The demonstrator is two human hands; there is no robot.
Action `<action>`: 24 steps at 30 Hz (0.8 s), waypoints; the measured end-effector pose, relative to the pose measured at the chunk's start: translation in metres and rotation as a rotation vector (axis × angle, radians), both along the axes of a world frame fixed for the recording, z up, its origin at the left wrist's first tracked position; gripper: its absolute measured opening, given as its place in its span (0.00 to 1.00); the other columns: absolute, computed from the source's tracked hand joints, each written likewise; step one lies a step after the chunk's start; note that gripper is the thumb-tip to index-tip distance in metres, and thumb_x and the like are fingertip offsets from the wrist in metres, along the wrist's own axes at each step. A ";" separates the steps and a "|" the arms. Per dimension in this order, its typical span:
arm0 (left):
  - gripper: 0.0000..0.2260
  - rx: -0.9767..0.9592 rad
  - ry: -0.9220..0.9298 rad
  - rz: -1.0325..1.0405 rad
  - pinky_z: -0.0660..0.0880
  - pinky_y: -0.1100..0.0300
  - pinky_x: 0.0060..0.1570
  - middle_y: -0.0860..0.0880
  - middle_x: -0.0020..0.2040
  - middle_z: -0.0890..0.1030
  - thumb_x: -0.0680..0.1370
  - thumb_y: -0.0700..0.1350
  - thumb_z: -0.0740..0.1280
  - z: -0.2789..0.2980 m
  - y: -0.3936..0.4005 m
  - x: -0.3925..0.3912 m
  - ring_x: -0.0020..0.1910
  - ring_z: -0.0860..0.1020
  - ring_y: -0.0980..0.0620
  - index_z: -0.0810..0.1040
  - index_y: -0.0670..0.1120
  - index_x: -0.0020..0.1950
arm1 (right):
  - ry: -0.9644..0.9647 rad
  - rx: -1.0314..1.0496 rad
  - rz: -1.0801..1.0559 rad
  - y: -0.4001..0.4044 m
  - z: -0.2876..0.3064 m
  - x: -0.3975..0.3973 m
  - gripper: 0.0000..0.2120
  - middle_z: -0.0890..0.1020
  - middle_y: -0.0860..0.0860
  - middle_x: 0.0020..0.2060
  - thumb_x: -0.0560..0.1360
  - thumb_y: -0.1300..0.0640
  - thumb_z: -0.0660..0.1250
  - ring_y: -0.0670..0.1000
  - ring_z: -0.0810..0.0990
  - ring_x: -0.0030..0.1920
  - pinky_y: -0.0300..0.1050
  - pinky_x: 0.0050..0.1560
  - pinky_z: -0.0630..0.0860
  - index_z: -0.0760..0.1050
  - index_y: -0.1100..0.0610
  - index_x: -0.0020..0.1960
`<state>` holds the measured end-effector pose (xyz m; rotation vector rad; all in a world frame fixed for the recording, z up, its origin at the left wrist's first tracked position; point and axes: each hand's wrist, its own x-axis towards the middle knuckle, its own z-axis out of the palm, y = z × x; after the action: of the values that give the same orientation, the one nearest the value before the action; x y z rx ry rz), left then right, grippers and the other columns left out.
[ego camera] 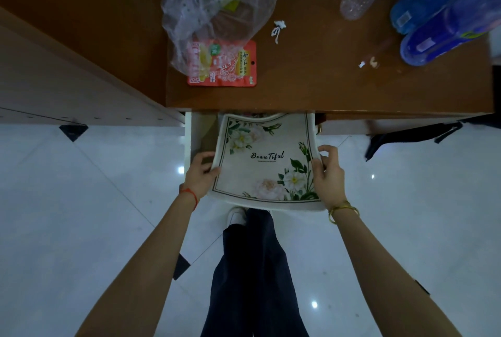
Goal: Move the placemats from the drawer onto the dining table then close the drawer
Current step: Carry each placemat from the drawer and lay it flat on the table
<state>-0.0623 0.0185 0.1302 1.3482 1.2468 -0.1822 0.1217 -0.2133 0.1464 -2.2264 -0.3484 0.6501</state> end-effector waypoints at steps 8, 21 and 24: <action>0.18 0.016 0.023 0.044 0.71 0.52 0.64 0.43 0.61 0.78 0.77 0.34 0.65 0.069 -0.027 -0.030 0.59 0.76 0.45 0.72 0.41 0.67 | 0.064 -0.022 -0.021 -0.022 0.060 -0.023 0.12 0.79 0.48 0.38 0.81 0.59 0.59 0.48 0.76 0.34 0.44 0.36 0.74 0.71 0.58 0.64; 0.15 0.088 -0.158 0.114 0.76 0.49 0.59 0.41 0.61 0.78 0.79 0.36 0.62 0.215 -0.061 -0.065 0.58 0.78 0.43 0.70 0.53 0.60 | 0.150 0.084 -0.123 -0.051 0.200 -0.049 0.10 0.85 0.49 0.43 0.80 0.54 0.63 0.49 0.83 0.44 0.51 0.47 0.81 0.77 0.55 0.58; 0.15 0.112 -0.198 0.142 0.78 0.64 0.46 0.45 0.54 0.80 0.80 0.34 0.60 0.247 -0.068 -0.068 0.50 0.79 0.49 0.70 0.50 0.61 | 0.216 0.137 -0.135 -0.053 0.230 -0.052 0.12 0.85 0.51 0.46 0.77 0.55 0.68 0.51 0.84 0.47 0.55 0.52 0.81 0.78 0.56 0.59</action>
<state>-0.1308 -0.0493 0.3770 1.3327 1.1933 0.1196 0.0702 -0.2661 0.3767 -2.0079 -0.1284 0.7622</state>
